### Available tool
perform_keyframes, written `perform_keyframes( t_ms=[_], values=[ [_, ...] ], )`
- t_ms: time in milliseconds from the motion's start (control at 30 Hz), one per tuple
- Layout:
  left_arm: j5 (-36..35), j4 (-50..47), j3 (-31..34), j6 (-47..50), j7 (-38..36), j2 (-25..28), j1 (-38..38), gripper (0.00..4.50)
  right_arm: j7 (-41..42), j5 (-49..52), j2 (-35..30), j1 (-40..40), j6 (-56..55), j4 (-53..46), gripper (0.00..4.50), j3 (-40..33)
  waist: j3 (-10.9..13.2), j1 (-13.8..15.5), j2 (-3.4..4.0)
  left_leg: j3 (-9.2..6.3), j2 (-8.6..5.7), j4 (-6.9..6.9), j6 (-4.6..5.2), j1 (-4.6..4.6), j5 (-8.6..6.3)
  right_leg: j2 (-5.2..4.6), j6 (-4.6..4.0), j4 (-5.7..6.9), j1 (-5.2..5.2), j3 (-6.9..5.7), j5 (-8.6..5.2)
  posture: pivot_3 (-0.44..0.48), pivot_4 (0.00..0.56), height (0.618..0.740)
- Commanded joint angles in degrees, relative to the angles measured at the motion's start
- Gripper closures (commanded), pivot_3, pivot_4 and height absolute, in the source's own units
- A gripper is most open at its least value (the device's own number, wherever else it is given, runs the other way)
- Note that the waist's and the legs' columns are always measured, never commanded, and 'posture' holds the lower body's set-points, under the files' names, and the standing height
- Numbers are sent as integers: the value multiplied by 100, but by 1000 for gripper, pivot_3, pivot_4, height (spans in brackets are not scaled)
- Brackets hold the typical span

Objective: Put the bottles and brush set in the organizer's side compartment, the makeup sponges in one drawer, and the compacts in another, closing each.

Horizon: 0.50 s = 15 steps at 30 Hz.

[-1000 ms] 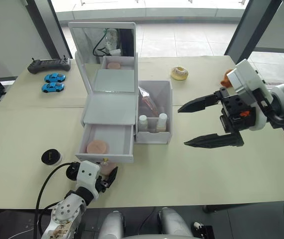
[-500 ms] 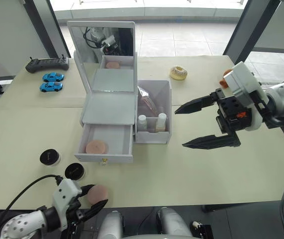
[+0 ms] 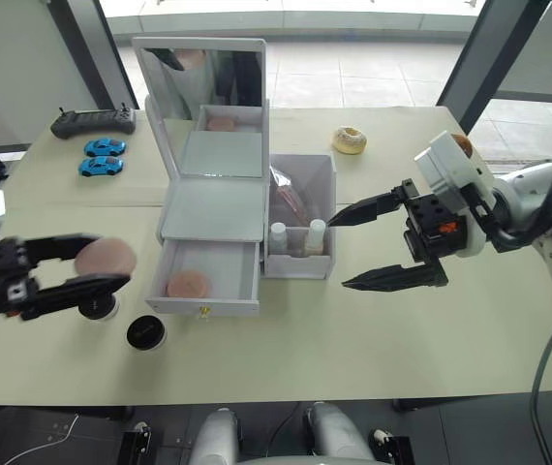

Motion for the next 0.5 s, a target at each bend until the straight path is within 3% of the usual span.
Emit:
perform_keyframes(
  t_ms=[33, 100, 267, 500],
  values=[
    [414, 232, -1240, -240, 116, -141, -1100, 1542, -281, 198, -142, 104, 323, -214, 0, -290, 0, -8, -1, -1, 1, 0, 0, 0, 0, 4, -4, 1, -1, 1, 4, 0, 150, 740],
    [733, 339, -2073, -347, -113, -318, -1922, 1542, -437, 238, -213, 279, 389, -357, 0, -444, 1, 1, -4, -3, 3, 0, 0, -4, 0, 11, -7, 1, -5, 4, 9, 0, 150, 740],
    [1559, 727, -3432, -624, -695, -758, -3081, 1542, -858, 483, -341, 708, 535, -785, 0, -919, 1, -3, -8, -9, 0, 4, 0, -11, 1, 20, -13, 0, -2, 8, 14, 0, 150, 740],
    [2405, 1175, -4286, -1084, -1057, -1471, -3562, 1542, -1543, 1153, -464, 1277, 999, -1318, 0, -1656, 1, -3, -8, -12, 1, 9, 2, -11, 1, 25, 10, 6, 1, 13, 2, 0, 150, 740]
  ],
)
